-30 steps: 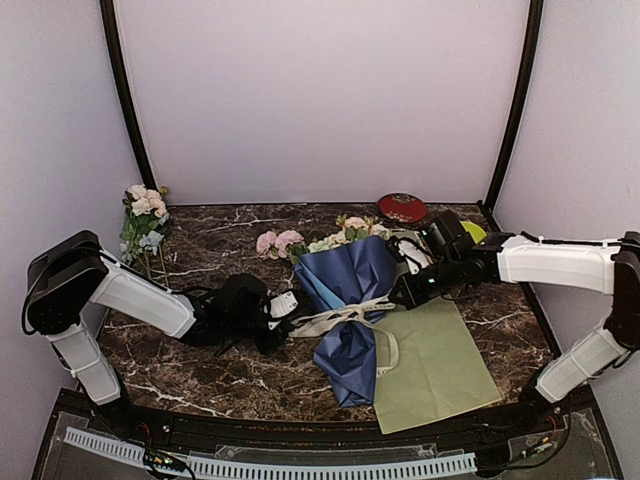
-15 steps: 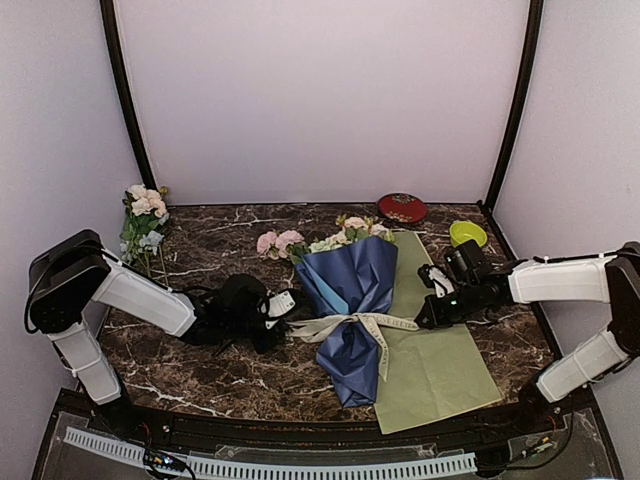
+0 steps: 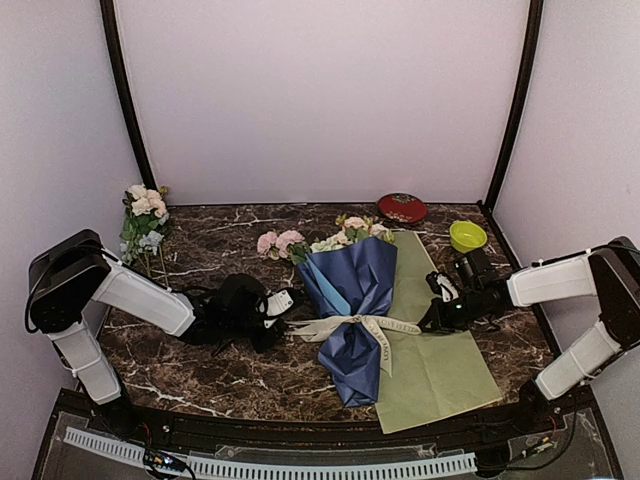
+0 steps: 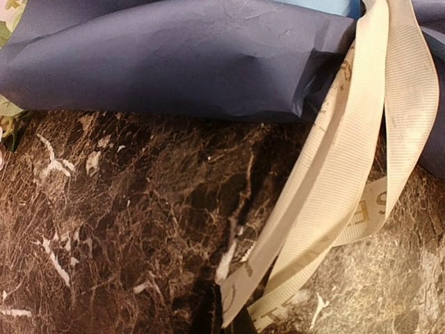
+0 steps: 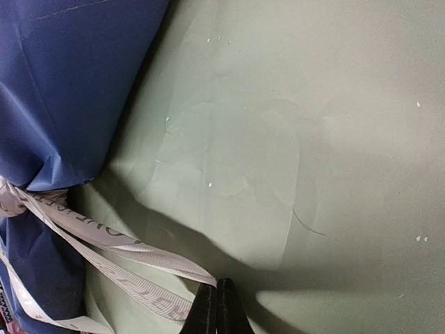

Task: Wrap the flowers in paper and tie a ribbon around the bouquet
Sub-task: Tie the half-tied ribbon around the folded bouquet.

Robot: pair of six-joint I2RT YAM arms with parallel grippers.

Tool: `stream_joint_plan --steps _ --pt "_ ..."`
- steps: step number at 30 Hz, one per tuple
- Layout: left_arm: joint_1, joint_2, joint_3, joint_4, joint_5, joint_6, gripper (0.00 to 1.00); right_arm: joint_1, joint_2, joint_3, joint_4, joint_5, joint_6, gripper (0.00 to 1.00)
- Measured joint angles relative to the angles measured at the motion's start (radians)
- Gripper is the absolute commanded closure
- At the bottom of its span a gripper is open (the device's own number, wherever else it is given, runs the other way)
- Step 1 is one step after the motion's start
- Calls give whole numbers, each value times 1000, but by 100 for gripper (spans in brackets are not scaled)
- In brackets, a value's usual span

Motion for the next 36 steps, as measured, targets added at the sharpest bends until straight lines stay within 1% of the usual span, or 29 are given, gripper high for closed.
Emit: stream_joint_plan --steps 14,24,31,36 --pt "15 -28 -22 19 18 -27 100 -24 19 -22 59 -38 24 100" --pt "30 -121 -29 7 65 -52 100 -10 -48 40 -26 1 7 100" --pt "33 -127 -5 -69 43 -98 100 -1 -52 38 -32 -5 4 100" --pt "33 -126 -1 -98 39 -150 100 -4 -53 5 -13 3 8 100"
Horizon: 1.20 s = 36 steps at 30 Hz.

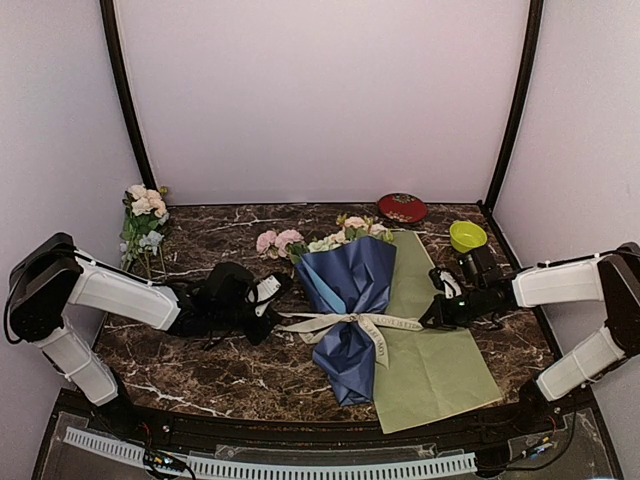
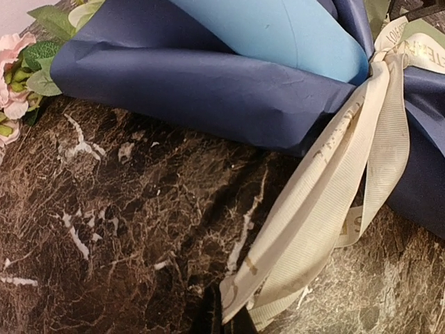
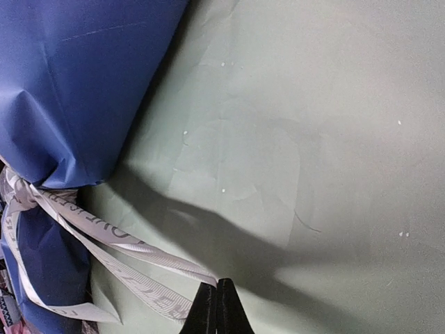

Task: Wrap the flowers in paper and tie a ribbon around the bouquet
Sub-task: Tie the half-tied ribbon around the folded bouquet, then reset both arms

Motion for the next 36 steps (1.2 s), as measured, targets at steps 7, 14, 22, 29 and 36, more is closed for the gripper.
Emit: stream_joint_plan --steps 7,14,22,29,36 --pt "2 29 0 -19 6 -56 100 -28 31 -54 57 -11 12 100" --pt "8 33 0 -21 23 -62 100 -32 30 -57 65 -19 19 100" --pt "20 33 0 -31 78 -45 72 -42 8 -54 45 -43 3 86" --pt "33 -22 0 -52 142 -6 37 -55 -111 -13 -12 -19 5 48" --pt "33 -196 -4 -69 172 5 12 -71 -351 66 -72 167 25 7"
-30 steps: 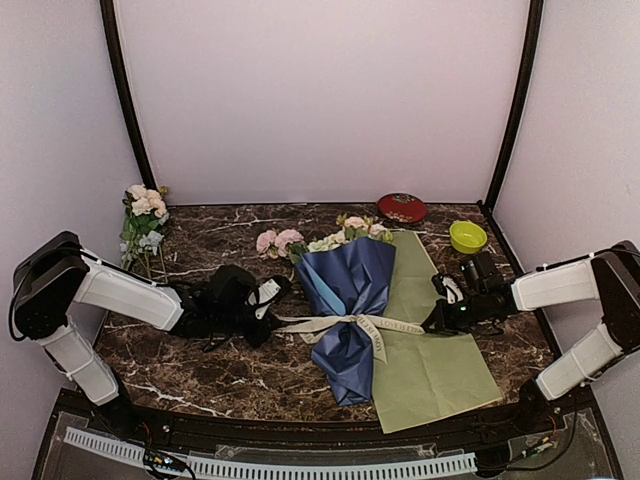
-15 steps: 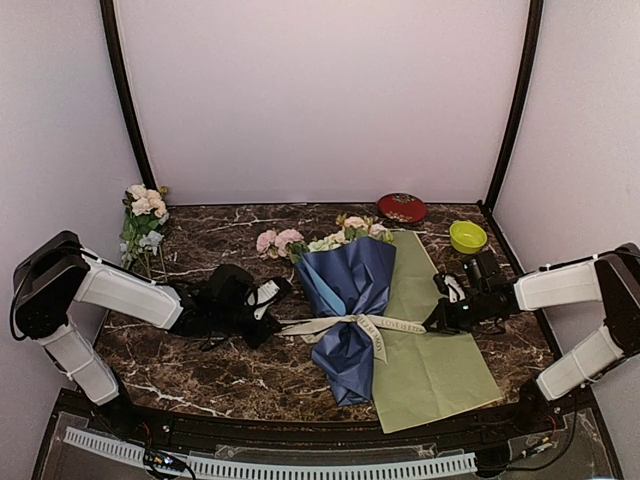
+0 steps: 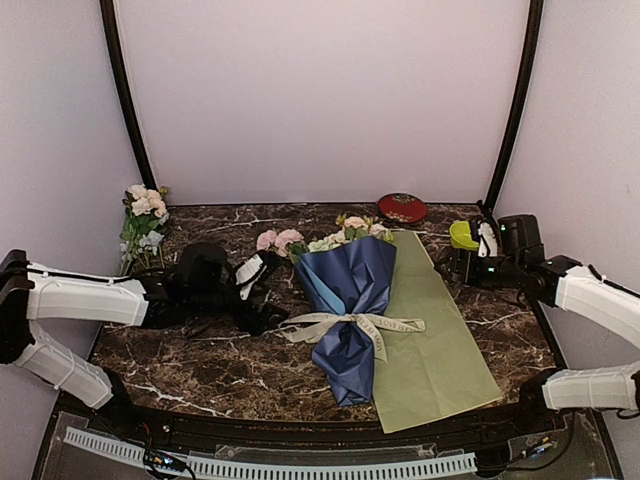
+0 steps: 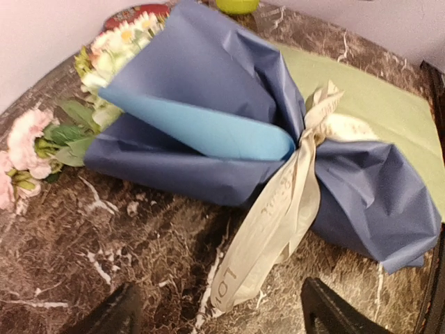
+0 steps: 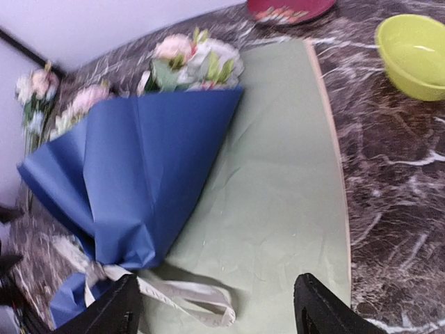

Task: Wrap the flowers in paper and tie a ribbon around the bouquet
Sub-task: Reset both arms

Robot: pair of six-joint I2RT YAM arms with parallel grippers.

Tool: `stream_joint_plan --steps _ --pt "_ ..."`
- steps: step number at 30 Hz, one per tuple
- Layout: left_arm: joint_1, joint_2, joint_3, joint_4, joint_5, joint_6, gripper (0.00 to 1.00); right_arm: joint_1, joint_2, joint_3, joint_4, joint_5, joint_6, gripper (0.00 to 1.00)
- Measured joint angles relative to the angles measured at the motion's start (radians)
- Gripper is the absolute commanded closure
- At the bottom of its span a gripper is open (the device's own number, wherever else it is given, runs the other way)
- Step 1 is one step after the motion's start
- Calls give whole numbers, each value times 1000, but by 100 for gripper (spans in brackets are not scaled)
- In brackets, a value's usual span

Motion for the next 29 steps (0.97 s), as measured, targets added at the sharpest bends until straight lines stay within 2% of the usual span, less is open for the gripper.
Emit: stream_joint_plan --steps 1,3,6,9,14,18,22,29 --pt "0 -42 -8 8 -7 -3 9 -3 -31 6 -5 40 3 1" --pt "1 -112 -25 23 -42 -12 3 -11 -89 9 -10 135 3 0" --pt "11 -196 -37 42 -170 -39 2 -23 -165 -4 2 286 2 0" --pt "62 -211 -36 32 -340 -82 2 -37 -239 -67 55 455 -7 0" --pt "176 -202 -51 -26 -671 -174 1 -50 -288 -218 168 653 -10 0" --pt "215 -246 -166 30 -891 -191 1 -51 -299 -308 234 777 33 0" --pt "243 -298 -296 169 -964 -154 1 -51 -298 -336 269 904 101 0" --pt "279 -287 -322 347 -1049 -58 1 -51 -263 -344 298 1018 182 0"
